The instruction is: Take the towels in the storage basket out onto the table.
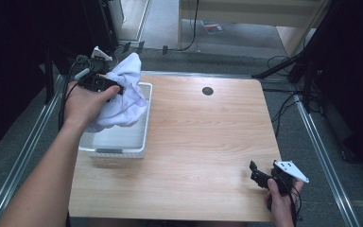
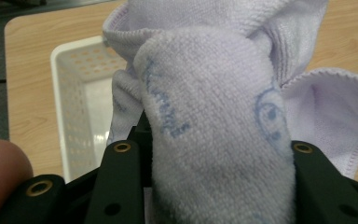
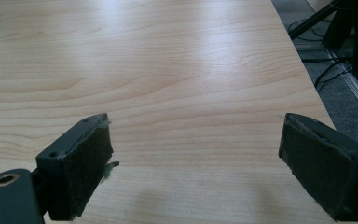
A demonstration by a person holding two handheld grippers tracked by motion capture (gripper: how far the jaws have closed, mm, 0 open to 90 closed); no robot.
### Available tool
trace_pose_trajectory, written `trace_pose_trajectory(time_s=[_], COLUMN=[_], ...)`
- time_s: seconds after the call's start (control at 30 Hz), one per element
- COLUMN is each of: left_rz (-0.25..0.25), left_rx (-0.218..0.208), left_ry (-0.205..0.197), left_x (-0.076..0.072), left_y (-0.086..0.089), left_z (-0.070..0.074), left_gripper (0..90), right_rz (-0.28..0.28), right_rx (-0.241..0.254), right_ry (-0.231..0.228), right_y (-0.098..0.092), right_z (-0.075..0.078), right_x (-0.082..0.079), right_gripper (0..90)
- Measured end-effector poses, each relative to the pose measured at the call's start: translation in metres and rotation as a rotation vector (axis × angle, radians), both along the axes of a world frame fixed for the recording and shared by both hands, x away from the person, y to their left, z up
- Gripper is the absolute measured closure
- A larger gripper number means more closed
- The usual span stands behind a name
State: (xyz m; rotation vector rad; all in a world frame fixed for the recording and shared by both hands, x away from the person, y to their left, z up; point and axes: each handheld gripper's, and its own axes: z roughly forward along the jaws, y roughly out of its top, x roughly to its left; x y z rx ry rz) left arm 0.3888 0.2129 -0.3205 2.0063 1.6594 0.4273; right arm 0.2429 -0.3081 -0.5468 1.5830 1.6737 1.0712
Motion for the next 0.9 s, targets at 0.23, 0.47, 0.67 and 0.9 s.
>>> trace_pose_trajectory(time_s=[0.23, 0.47, 0.67, 0.9], left_rz=[-0.032, -0.072, -0.113, -0.139], left_rx=[-0.017, -0.008, -0.005, -0.010], left_ry=[0.000, 0.006, 0.011, 0.035], left_x=[0.008, 0.018, 0.024, 0.030], left_y=[-0.034, -0.075, -0.110, -0.147], left_z=[0.002, -0.001, -0.008, -0.024], left_gripper=[58.2, 58.3, 58.2, 57.6], right_rz=[0.001, 0.001, 0.005, -0.005], right_rx=[-0.002, -0.008, 0.002, 0.024], right_ry=[0.001, 0.002, 0.000, 0.000], right_y=[0.000, 0.002, 0.001, -0.001], right_z=[0.000, 0.000, 0.000, 0.000], right_x=[0.000, 0.000, 0.000, 0.001], right_gripper=[9.8, 9.8, 9.8, 9.8])
